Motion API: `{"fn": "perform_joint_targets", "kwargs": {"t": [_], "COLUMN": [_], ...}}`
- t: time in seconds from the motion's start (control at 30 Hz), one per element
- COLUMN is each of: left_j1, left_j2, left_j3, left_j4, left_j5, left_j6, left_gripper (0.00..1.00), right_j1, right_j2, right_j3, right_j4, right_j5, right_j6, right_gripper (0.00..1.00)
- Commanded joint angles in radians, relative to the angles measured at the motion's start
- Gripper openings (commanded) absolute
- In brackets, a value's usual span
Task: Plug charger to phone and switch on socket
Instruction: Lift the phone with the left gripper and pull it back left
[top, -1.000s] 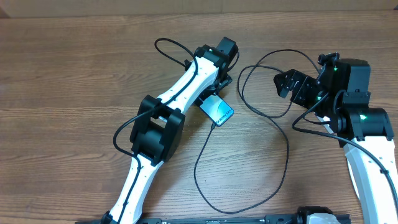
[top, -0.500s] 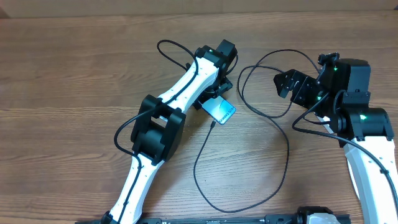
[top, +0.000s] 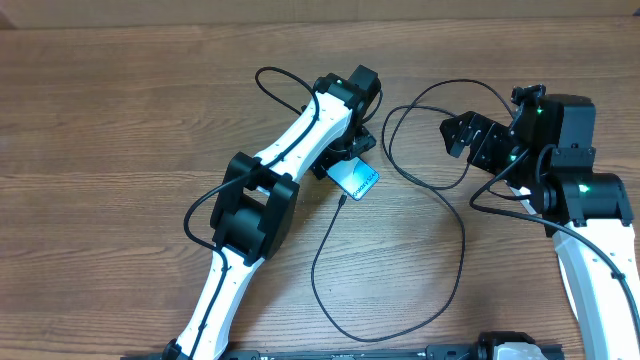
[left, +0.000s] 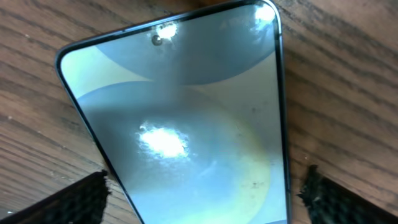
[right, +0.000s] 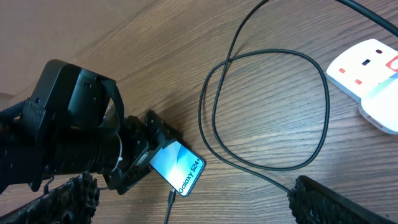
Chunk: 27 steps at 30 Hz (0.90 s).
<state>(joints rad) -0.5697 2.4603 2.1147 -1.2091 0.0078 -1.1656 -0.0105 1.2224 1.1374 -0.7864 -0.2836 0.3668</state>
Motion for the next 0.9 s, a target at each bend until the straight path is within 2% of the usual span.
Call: {"fn": "perform_joint_targets", "kwargs": {"t": [0.0,0.43,0.57,0.7,0.87], "left_j1": [0.007,0.015,0.021,0.051,0.109], "left_j2": [0.022,0.022,0.022,0.022,0.022], "left_j3": [-0.007,-0.097,-0.104,-0.104,-0.104], "left_j4": [-0.019,0.034,0.058,0.062,0.063], "left_j5": [-0.009,-0.04,-0.044,-0.053,-0.079], "left_j6": [0.021,0.021,0.022,0.023,0.091], "left_gripper": [0.88,0.91,0.83,0.81,0.79], "right_j1": [0.004,0.004,0.004,0.004,0.004], "right_j2": [0.003,0.003,0.003,0.003,0.003], "right_j3": [0.011,0.011,0.011,0.011,0.011], "right_j4": [0.002,0.002,0.002,0.002,0.002], "right_j5": [0.006,0.006,0.006,0.006,0.006], "right_j6": [0.004,0.004,0.004,0.004,0.004], "right_gripper": [1.0,1.0,1.0,1.0,1.0]}}
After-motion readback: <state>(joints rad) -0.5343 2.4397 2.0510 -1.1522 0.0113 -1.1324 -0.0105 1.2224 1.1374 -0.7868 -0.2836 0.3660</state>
